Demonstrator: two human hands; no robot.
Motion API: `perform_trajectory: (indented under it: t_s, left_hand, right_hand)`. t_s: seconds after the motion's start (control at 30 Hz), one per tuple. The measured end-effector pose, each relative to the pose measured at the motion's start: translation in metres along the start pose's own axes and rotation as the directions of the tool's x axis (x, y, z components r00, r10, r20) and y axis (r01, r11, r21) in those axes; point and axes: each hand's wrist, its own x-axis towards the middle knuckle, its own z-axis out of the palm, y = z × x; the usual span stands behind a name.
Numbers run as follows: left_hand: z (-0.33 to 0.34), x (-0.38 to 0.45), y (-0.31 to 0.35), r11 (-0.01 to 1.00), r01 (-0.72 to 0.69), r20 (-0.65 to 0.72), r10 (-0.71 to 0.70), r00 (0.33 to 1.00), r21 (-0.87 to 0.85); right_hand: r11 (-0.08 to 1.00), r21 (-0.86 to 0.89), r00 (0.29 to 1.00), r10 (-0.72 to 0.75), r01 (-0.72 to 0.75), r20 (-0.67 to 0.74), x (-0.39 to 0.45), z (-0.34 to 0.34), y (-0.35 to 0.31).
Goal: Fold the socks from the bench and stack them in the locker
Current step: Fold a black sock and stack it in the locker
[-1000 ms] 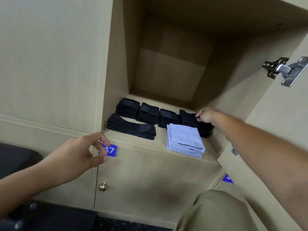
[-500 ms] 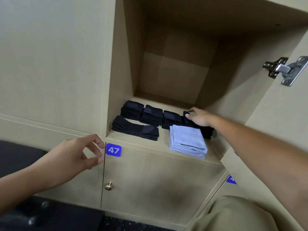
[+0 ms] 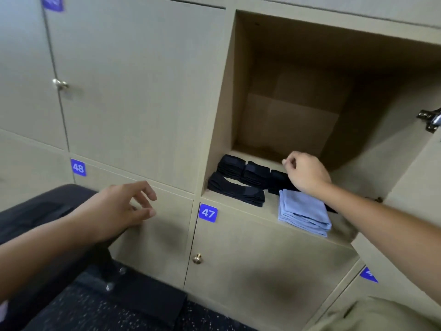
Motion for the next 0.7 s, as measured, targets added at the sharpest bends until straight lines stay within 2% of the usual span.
perform_trajectory:
  t_s: [0.13, 0.37, 0.57, 0.7]
  left_hand:
    - [-0.029, -0.024, -0.010, 0.990, 0.051, -0.052, -0.044, 0.998, 0.129]
    - [-0.086, -0.060, -0.029, 0.962, 0.173, -0.139, -0.146, 0.979, 0.211]
    - [-0.124, -0.096, -0.075, 0.891, 0.245, -0.079, -0.232, 0.969, 0.383]
    - [-0.137, -0.132, -0.119, 0.852, 0.329, -0.020, -0.351, 0.936, 0.407]
  right_hand:
    - [0.976, 0.116, 0.983, -0.184, 0.186, -0.024, -0.042, -0.013, -0.062]
    - [0.891, 0.304, 0.906, -0.395, 0.338, 0.152, -0.094, 0.005, -0.157]
    - [0.824, 0.417, 0.781, -0.530, 0.383, 0.330, -0.121, 0.054, -0.231]
    - [0.764, 0.488, 0.670, -0.625, 0.422, 0.401, -0.136, 0.087, -0.288]
